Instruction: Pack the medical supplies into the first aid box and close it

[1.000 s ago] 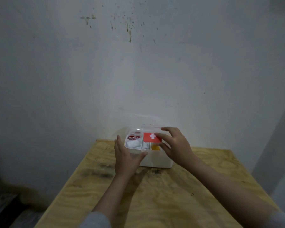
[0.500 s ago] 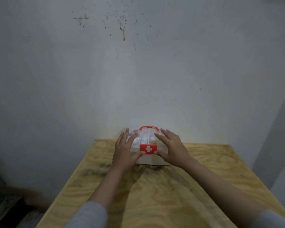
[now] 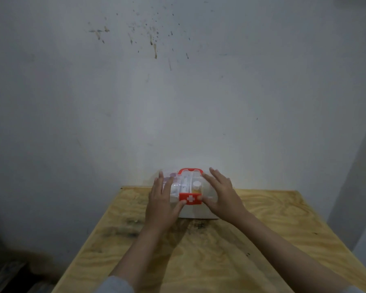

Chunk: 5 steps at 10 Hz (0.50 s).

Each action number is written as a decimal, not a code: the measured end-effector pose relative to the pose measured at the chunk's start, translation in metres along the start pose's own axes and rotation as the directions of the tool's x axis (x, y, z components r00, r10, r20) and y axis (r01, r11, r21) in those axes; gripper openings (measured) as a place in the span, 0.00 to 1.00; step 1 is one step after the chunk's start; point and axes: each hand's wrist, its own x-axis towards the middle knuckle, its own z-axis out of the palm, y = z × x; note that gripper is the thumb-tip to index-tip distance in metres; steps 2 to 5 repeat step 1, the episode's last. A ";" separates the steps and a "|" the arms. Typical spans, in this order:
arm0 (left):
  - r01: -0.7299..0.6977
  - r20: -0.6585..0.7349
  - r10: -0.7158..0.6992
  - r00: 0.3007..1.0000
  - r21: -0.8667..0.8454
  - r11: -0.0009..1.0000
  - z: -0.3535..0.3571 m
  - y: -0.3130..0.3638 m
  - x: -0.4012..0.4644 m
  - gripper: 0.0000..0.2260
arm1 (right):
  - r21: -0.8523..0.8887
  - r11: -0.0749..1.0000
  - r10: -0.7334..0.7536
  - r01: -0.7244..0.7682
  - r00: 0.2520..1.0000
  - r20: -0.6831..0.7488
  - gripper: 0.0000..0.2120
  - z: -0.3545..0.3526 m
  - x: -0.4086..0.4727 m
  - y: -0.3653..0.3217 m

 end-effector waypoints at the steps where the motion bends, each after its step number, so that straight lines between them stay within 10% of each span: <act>1: 0.050 -0.029 -0.057 0.998 -0.203 0.978 -0.006 0.006 -0.025 0.41 | 0.169 0.972 -0.069 0.161 0.891 -0.449 0.23 -0.049 0.001 -0.030; 5: 0.050 -0.029 -0.057 0.998 -0.203 0.978 -0.006 0.006 -0.025 0.41 | 0.169 0.972 -0.069 0.161 0.891 -0.449 0.23 -0.049 0.001 -0.030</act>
